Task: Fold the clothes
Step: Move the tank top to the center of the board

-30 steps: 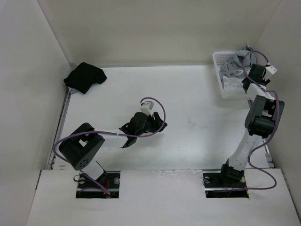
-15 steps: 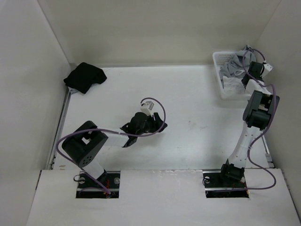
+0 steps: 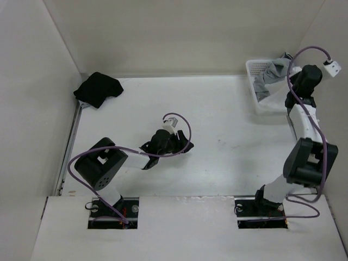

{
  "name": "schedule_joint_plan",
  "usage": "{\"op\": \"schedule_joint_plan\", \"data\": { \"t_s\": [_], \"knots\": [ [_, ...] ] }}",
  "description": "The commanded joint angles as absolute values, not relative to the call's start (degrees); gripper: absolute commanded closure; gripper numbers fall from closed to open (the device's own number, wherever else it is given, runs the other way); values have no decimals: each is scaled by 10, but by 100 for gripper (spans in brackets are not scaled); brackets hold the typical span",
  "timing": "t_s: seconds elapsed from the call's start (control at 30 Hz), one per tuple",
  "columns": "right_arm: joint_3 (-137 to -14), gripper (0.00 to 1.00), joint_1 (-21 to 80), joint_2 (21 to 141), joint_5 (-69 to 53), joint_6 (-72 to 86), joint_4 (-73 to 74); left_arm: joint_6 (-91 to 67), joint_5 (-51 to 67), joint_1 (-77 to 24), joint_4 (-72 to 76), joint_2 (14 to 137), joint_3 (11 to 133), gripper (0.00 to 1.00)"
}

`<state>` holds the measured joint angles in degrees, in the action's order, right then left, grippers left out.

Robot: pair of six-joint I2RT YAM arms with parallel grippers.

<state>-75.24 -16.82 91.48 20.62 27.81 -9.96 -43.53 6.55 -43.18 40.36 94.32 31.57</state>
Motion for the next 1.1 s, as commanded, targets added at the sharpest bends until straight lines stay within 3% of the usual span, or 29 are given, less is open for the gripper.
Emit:
{"op": "schedule_joint_plan", "data": {
  "t_s": [0.0,0.1,0.13,0.23,0.4,0.5,0.57,0.67,0.77,0.83,0.93,0.97,1.07],
  "knots": [
    [-692,100,-128,803,209,308,-165,-440,72,-426,445,919,319,57],
    [-624,100,-59,661,204,315,-180,-442,62,-414,453,896,302,58],
    [-591,100,8,571,203,318,-174,-446,51,-407,454,879,294,58],
    [-579,100,126,473,201,306,-142,-455,34,-394,442,840,283,59],
    [-625,99,336,393,217,274,-67,-463,-2,-371,397,746,267,59],
    [-635,99,482,393,220,263,-51,-473,-47,-340,337,658,255,59],
    [-611,98,529,402,235,258,-56,-484,-74,-319,297,611,247,59],
    [-529,96,497,438,221,283,-82,-494,-106,-284,250,538,224,59],
    [-445,95,427,523,104,331,-174,-490,-129,-257,214,484,206,59],
    [-397,93,372,641,-7,361,-300,-482,-137,-243,194,468,201,59],
    [-419,90,309,812,-93,373,-415,-471,-136,-237,185,470,197,59],
    [-447,86,285,867,-115,376,-431,-468,-135,-243,185,479,197,59],
    [-540,58,226,963,-136,396,-395,-452,-134,-274,184,527,204,59]
  ]
}}
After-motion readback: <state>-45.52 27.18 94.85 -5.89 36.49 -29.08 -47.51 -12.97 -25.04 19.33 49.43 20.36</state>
